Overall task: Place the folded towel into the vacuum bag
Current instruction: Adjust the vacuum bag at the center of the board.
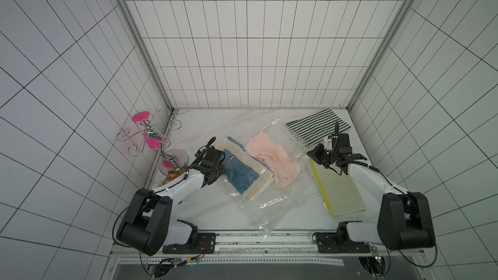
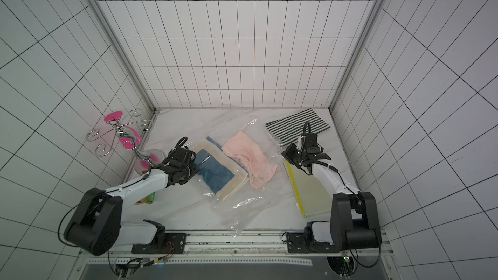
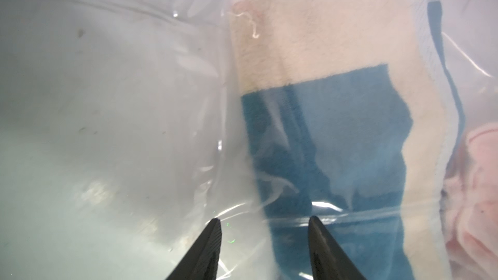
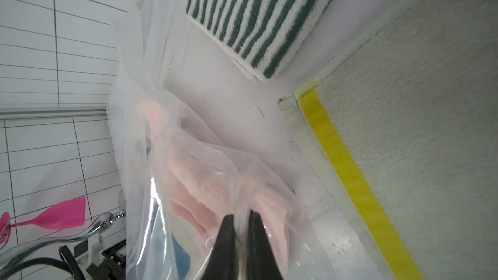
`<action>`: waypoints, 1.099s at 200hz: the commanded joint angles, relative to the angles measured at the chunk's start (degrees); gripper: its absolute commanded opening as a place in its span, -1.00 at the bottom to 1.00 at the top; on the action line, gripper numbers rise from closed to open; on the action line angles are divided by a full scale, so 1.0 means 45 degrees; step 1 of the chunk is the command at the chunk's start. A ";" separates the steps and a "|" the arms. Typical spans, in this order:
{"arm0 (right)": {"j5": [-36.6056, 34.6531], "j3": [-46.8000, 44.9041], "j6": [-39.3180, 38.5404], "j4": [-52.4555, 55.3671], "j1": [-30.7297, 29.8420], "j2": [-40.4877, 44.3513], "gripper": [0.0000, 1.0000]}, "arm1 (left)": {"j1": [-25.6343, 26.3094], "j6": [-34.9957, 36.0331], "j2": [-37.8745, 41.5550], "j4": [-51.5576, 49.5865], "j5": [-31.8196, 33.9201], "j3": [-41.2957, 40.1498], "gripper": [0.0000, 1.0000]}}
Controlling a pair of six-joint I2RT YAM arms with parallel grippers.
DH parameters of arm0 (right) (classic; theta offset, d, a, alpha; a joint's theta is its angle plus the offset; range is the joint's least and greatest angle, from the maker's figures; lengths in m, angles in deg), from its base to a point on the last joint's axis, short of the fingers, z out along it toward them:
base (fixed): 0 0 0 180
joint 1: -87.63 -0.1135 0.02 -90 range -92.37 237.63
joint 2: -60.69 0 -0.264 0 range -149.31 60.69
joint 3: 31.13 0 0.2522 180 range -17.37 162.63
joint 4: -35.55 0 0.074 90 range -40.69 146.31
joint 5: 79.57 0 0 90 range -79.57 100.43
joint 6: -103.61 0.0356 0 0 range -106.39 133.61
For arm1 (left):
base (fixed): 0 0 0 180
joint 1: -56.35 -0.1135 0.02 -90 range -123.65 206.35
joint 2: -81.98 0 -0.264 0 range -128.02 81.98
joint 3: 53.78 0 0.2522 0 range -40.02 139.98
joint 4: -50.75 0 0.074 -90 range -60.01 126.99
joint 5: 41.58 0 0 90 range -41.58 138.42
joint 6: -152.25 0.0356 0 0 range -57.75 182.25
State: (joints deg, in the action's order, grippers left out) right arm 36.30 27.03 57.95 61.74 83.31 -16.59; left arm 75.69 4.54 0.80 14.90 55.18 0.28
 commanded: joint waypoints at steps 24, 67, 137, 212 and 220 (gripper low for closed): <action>0.2212 -0.1845 0.0950 -0.0356 -0.0592 0.0324 -0.93 | -0.0058 0.1091 -0.0633 -0.0346 -0.0742 0.1928 0.10; 0.0214 -0.4065 0.5625 -0.3688 -0.3071 0.2376 -1.00 | -0.0058 0.2893 0.2039 -0.1700 -0.1052 0.2062 0.13; -0.2084 -0.4175 0.5659 -0.2737 -0.6260 0.2002 -0.34 | 0.0697 0.2195 0.1771 -0.1606 -0.2079 0.0673 0.11; -0.1067 0.2253 -0.2333 0.3317 -0.4119 -0.1183 0.17 | -0.0009 0.0712 0.1418 -0.0523 -0.1604 -0.2320 0.11; -0.0967 0.2951 -0.2718 0.3461 -0.4030 -0.1908 0.17 | -0.0226 0.0629 0.1374 -0.0403 -0.1579 -0.2453 0.11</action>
State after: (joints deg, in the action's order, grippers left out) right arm 27.95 32.39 57.40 69.91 63.18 -17.57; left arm 76.47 11.16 8.84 11.07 46.88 -7.75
